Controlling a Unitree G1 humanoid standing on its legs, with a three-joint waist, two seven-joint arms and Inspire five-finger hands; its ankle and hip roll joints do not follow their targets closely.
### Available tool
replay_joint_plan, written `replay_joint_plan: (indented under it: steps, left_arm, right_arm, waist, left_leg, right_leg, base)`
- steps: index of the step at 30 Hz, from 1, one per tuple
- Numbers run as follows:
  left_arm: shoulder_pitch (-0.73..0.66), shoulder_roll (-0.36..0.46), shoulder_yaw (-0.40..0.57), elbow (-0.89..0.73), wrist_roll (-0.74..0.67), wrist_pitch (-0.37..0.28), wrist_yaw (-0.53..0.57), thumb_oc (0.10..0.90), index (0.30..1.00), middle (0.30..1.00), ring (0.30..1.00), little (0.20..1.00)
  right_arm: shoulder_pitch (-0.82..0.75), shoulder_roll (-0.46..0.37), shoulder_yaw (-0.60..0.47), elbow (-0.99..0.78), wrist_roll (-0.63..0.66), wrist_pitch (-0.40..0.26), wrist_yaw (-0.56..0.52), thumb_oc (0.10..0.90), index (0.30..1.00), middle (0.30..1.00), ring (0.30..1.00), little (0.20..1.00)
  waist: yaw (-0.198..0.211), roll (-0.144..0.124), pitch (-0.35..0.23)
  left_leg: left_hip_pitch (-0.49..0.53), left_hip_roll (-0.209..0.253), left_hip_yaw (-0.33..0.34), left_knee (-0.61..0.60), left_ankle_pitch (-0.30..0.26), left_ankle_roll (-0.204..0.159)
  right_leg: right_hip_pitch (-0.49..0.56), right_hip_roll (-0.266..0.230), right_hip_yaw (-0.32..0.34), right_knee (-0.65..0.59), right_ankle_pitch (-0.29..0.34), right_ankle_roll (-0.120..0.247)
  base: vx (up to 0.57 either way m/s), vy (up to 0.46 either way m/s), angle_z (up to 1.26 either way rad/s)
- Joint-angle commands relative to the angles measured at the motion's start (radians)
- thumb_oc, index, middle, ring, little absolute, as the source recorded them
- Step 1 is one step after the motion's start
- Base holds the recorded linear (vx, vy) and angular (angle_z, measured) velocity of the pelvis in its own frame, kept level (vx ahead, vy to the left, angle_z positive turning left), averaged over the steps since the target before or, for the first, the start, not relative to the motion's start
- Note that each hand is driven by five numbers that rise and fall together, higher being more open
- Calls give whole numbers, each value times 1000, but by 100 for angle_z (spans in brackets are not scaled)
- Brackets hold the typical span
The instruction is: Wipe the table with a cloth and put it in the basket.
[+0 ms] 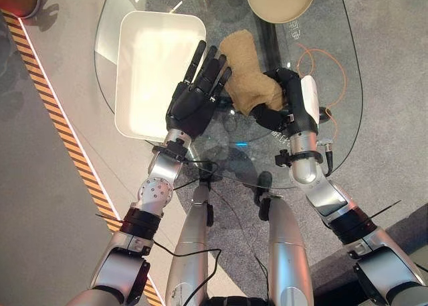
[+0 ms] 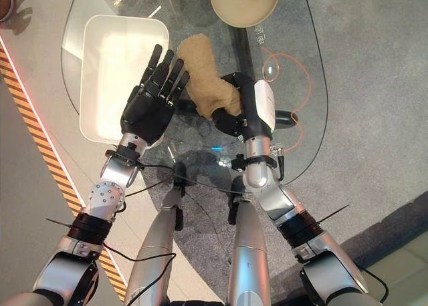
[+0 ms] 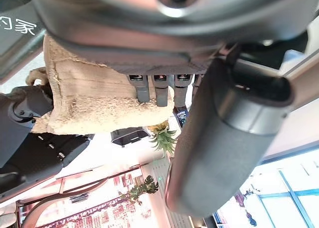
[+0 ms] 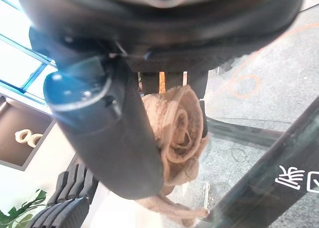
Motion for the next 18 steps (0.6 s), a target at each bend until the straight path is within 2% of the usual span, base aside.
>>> replay_joint_plan:
  steps: [1, 5, 10, 14, 18]
  left_arm:
    - [-121, -31, -46, -150, -16, -4, -62, 800, 900, 900, 900, 900]
    - [-127, -38, -56, -148, -5, -14, -39, 800, 900, 900, 900, 900]
    - [-135, -41, -53, -138, 39, -73, 14, 800, 900, 900, 900, 900]
    - [-135, -28, -39, -129, 167, -155, 84, 800, 900, 900, 900, 900]
    - [-124, -13, -25, -129, 237, -204, 122, 800, 900, 900, 900, 900]
  right_arm:
    - [-192, 40, 9, -233, -19, -117, -10, 100, 300, 300, 300, 200]
    - [-197, 46, 16, -236, -23, -113, -12, 100, 300, 300, 300, 200]
    - [-202, 56, 16, -237, -38, -103, -29, 100, 300, 300, 300, 200]
    - [-199, 49, 4, -237, -51, -94, -68, 100, 300, 300, 300, 200]
    - [-181, 41, -18, -237, -59, -111, -99, 100, 300, 300, 300, 200]
  waist:
    - [-2, -32, -29]
    - [-2, -33, -29]
    - [-2, -34, -29]
    - [0, -34, -29]
    - [2, -35, -29]
  left_leg:
    - [44, -51, 94, 111, -177, 51]
    - [43, -53, 92, 110, -176, 52]
    - [43, -53, 92, 110, -176, 52]
    - [42, -55, 91, 106, -167, 51]
    - [51, -55, 87, 107, -176, 50]
  right_leg:
    - [72, 65, 21, -209, 115, 41]
    - [70, 66, 21, -209, 115, 41]
    - [69, 66, 20, -208, 115, 41]
    - [69, 65, 19, -214, 123, 41]
    - [77, 65, 19, -207, 113, 44]
  base:
    - [0, 0, 0]
    - [0, 0, 0]
    - [0, 0, 0]
    - [0, 0, 0]
    - [0, 0, 0]
